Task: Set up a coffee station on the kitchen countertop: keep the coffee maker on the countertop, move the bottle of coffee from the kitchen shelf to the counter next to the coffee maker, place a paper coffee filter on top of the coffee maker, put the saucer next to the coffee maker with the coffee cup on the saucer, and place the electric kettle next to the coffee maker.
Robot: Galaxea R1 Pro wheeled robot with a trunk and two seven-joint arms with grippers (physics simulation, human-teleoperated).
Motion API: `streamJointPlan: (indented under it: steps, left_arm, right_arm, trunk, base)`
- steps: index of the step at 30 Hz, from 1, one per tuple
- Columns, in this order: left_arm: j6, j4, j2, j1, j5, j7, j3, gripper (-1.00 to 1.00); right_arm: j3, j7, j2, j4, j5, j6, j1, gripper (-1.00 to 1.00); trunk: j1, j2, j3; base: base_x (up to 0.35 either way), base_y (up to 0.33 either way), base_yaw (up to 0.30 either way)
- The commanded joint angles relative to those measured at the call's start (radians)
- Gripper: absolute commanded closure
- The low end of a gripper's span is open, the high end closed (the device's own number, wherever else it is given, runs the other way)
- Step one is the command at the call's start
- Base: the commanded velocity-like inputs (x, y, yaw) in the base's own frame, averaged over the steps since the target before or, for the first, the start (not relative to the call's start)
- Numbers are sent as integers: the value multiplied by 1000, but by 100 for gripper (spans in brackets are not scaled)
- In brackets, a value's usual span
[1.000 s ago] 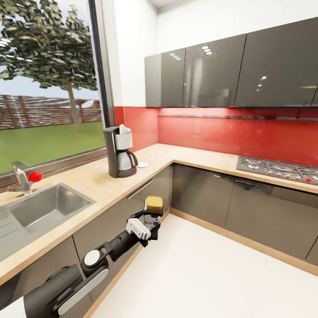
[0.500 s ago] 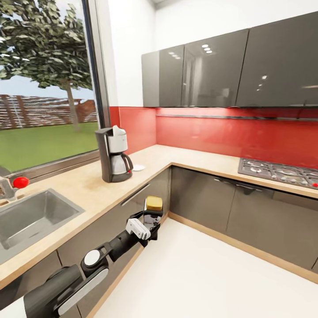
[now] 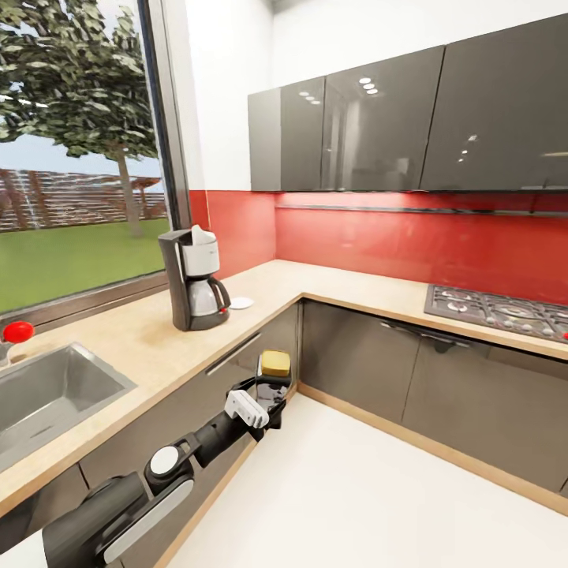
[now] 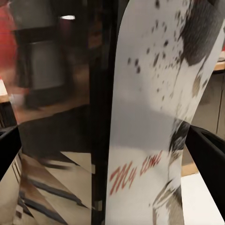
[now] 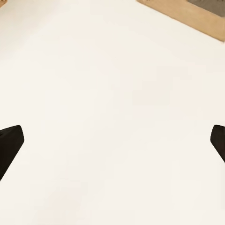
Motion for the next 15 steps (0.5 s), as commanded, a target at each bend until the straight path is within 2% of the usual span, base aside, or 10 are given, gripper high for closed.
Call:
streamJointPlan:
  steps: [1,7,15]
  left_arm:
    - [-3,0,1,-2,11,-2,-3,100]
    - [-3,0,1,-2,11,-2,-2,100]
    - [-3,0,1,-2,11,-2,-2,100]
  right_arm:
    - [-3,8,0,1,-5,-3,-1,-100]
    - [-3,8,1,2,-4,-2,0,-100]
    - [-2,8,2,3,-3,-3,-1,-100]
  trunk:
    - [1,-1,-1]
    - [1,-1,-1]
    - [1,-1,-1]
  base:
    - [252,-189,0]
    - [228,-168,0]
    - [54,-36,36]
